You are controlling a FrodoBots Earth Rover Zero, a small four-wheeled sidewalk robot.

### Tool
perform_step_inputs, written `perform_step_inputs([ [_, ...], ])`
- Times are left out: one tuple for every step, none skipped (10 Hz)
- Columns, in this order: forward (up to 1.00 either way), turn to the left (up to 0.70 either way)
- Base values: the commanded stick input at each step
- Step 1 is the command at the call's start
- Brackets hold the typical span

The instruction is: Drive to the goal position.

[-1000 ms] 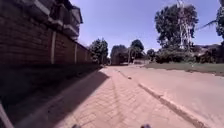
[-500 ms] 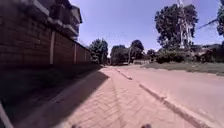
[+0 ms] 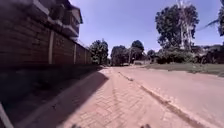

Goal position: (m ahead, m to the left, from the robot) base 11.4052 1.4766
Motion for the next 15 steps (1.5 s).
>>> perform_step_inputs([
  [0.3,0.0],
  [0.3,0.0],
  [0.3,0.0],
  [0.3,0.0],
  [0.3,0.0],
  [0.3,0.0],
  [0.3,0.0],
  [0.3,0.05],
  [0.3,0.41],
  [0.3,0.73],
  [0.3,0.38],
  [0.3,0.02],
  [0.3,0.0],
  [0.3,0.0],
  [0.3,0.0],
])
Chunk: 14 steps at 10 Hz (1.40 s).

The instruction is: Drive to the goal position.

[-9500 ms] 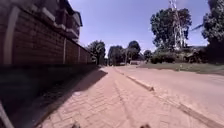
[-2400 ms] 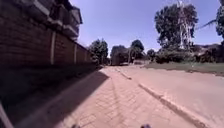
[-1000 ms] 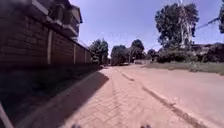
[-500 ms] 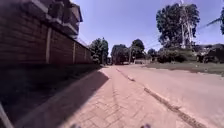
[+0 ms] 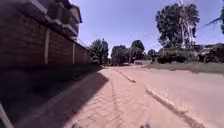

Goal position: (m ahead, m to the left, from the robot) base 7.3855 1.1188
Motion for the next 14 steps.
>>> perform_step_inputs([
  [0.3,0.0],
  [0.3,0.0],
  [0.3,0.0],
  [0.3,0.0],
  [0.3,0.0],
  [0.3,0.0],
  [0.3,0.0],
  [0.3,0.0],
  [0.3,0.0],
  [0.3,0.0],
  [0.3,0.0],
  [0.3,0.0],
  [0.3,0.0],
  [0.3,0.0],
])
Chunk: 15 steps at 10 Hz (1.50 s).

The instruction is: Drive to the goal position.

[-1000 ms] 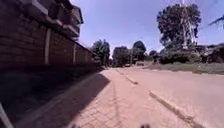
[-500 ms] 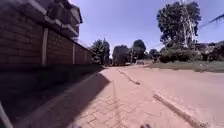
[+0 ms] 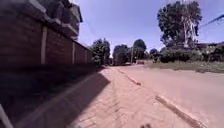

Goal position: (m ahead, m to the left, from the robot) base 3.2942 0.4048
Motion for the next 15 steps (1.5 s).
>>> perform_step_inputs([
  [0.3,0.0],
  [0.3,0.0],
  [0.3,0.0],
  [0.3,0.0],
  [0.3,0.0],
  [0.3,0.0],
  [0.3,0.0],
  [0.3,0.0],
  [0.3,0.0],
  [0.3,0.75],
  [0.3,0.75],
  [0.3,0.75],
  [0.3,0.75],
  [0.3,0.51],
  [0.3,0.13],
])
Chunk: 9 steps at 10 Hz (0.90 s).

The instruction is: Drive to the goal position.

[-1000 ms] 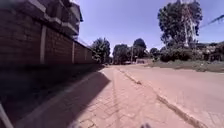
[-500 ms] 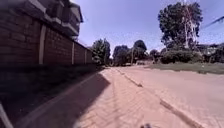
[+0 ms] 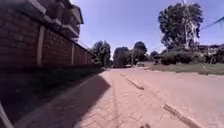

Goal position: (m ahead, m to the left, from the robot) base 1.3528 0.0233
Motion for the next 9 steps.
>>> perform_step_inputs([
  [0.3,0.0],
  [0.3,0.0],
  [0.3,0.0],
  [0.3,0.0],
  [0.3,0.0],
  [0.3,0.0],
  [0.3,0.0],
  [0.3,0.0],
  [0.3,0.0],
])
